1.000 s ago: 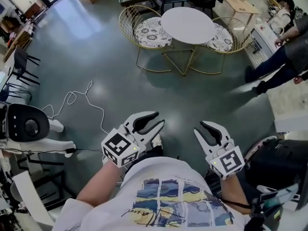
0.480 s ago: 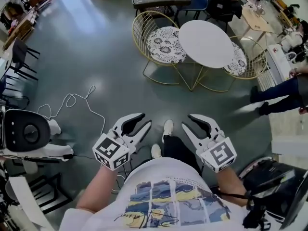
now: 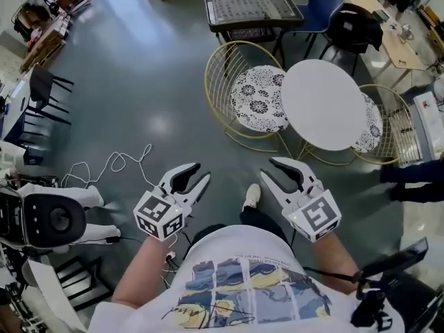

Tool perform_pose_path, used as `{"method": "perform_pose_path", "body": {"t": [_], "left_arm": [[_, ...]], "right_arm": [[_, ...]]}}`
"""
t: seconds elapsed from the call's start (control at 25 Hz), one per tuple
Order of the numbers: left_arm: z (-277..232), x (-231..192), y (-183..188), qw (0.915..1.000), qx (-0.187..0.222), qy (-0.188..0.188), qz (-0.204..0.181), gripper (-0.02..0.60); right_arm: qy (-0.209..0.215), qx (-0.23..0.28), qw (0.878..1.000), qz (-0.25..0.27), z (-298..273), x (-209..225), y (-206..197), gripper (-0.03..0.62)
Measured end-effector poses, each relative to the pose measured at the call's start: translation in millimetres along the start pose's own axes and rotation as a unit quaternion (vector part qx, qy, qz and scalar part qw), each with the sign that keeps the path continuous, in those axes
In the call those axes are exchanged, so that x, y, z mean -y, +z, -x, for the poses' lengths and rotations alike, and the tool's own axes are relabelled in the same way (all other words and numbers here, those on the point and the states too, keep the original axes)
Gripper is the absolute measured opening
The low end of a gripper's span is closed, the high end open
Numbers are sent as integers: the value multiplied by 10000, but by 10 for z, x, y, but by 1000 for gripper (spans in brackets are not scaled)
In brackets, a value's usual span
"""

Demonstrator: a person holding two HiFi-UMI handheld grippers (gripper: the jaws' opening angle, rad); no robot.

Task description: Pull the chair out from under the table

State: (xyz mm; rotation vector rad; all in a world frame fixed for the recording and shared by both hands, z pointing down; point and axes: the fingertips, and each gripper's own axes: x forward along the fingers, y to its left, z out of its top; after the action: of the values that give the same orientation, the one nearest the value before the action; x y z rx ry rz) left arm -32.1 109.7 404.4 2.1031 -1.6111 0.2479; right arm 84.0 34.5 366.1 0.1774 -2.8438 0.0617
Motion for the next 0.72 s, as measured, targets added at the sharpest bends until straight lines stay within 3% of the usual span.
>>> {"method": "perform_pose_path", "body": {"t": [0.16, 0.4, 0.72], "left_arm": [[-584, -632, 342, 9998, -73, 169, 45, 131], [-1312, -1755, 533, 9991, -373, 138, 112, 134], [-2525, -3264, 432, 9884, -1439, -480, 80, 161]], "right_arm": [[-13, -118, 9999, -97, -355, 671, -6, 94], [-286, -448, 9985, -101, -924, 1199, 46, 94], [-1594, -769, 9817, -706, -1802, 1795, 158, 94]]}}
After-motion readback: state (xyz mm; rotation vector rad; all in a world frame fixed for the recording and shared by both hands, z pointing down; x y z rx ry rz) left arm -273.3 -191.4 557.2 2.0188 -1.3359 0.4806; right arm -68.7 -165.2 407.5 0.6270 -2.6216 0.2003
